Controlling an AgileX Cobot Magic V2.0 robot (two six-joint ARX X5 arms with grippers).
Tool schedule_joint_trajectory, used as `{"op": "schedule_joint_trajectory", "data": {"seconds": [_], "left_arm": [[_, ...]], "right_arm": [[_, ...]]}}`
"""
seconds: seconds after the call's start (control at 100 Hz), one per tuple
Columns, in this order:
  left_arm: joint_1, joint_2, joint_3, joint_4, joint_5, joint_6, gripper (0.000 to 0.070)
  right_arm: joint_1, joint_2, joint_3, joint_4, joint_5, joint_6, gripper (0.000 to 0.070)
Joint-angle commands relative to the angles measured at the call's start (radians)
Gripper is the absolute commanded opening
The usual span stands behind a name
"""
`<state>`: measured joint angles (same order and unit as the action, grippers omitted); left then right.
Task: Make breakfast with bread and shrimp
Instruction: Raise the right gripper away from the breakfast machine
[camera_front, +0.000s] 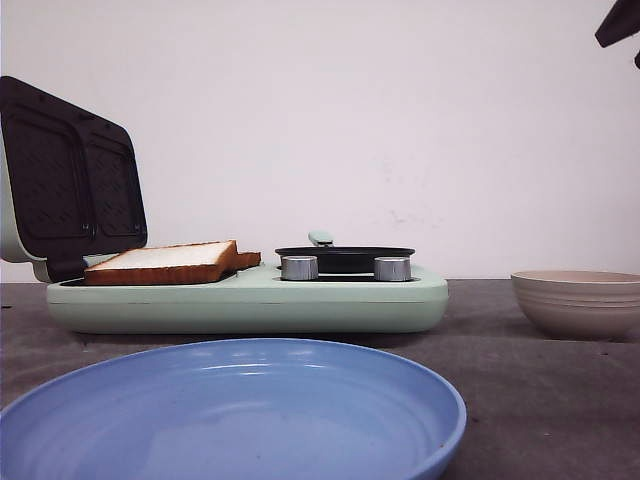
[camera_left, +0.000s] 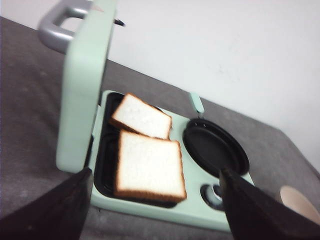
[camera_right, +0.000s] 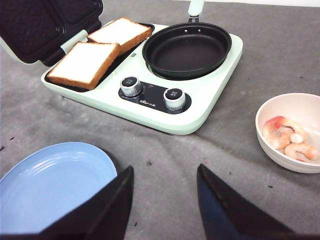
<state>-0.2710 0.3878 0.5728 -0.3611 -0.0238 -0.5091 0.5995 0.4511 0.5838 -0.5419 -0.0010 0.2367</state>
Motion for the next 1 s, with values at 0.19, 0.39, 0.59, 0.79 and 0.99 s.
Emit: {"op": "schedule_joint_trajectory", "data": {"seconds": [0.19, 0.39, 0.59, 0.79, 0.99], "left_arm": [[0.128, 0.066, 0.092, 0.043, 0.117, -0.061, 0.0441], [0.325, 0.215, 0.221, 0.043, 0.333, -0.061, 0.0441], [0.578, 0.447, 0.376, 0.043, 0.576, -0.083, 0.0441], [0.65, 0.681, 0.439, 0.186, 0.717, -0.24, 0.0444], [0.652, 0.864, 0.442, 0.415, 0.81, -0.414, 0.044]], "right_arm": [[0.006, 0.003, 0.008, 0.009, 0.002, -0.009, 0.0237], [0.006, 0.004, 0.005, 0.009, 0.002, -0.013, 0.0236], [0.007, 0.004, 0.005, 0.009, 0.002, -0.018, 0.0237], [0.006, 0.004, 0.005, 0.016, 0.002, -0.018, 0.0237], [0.006, 0.004, 0.005, 0.017, 0.002, -0.04, 0.0237]]}}
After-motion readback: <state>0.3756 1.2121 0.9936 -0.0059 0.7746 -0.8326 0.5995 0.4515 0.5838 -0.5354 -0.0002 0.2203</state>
